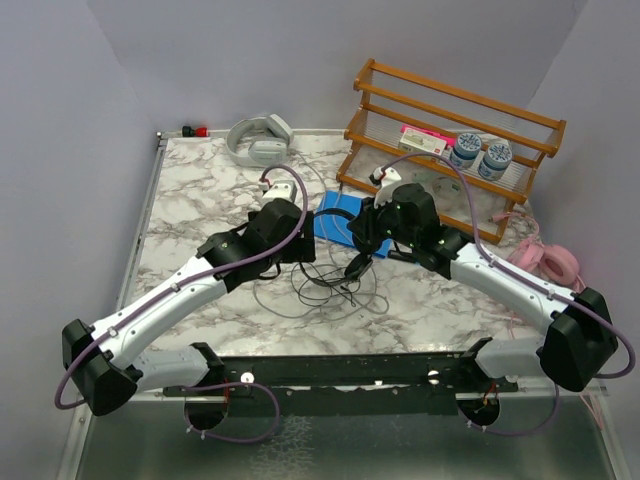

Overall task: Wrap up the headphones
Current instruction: Pick up the headphones from the center of the board, then untie the headphones cable from the headphones.

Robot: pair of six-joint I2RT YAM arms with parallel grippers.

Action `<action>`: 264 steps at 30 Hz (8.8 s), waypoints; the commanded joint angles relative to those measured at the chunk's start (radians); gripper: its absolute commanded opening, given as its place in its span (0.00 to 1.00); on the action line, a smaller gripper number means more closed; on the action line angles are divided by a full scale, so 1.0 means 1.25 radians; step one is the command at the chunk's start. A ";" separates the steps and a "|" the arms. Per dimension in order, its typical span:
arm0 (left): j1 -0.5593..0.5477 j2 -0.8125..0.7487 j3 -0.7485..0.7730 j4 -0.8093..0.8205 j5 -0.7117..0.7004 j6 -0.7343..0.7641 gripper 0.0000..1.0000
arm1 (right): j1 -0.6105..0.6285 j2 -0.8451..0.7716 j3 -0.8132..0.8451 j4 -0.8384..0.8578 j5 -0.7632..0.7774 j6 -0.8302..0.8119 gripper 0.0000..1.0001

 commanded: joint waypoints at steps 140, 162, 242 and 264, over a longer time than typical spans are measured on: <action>0.331 0.026 0.056 0.065 0.153 -0.014 0.00 | 0.181 0.352 0.704 -0.140 -0.062 0.022 0.55; 0.331 0.081 0.244 -0.053 0.152 0.063 0.00 | 0.179 -0.272 -0.039 0.083 0.053 -0.114 0.92; 0.333 0.113 0.565 -0.158 0.457 -0.044 0.00 | 0.034 0.372 -0.260 0.895 -0.192 0.276 0.01; 0.359 0.149 0.585 -0.188 0.083 -0.022 0.00 | 0.054 0.251 -0.348 0.888 -0.363 0.200 0.00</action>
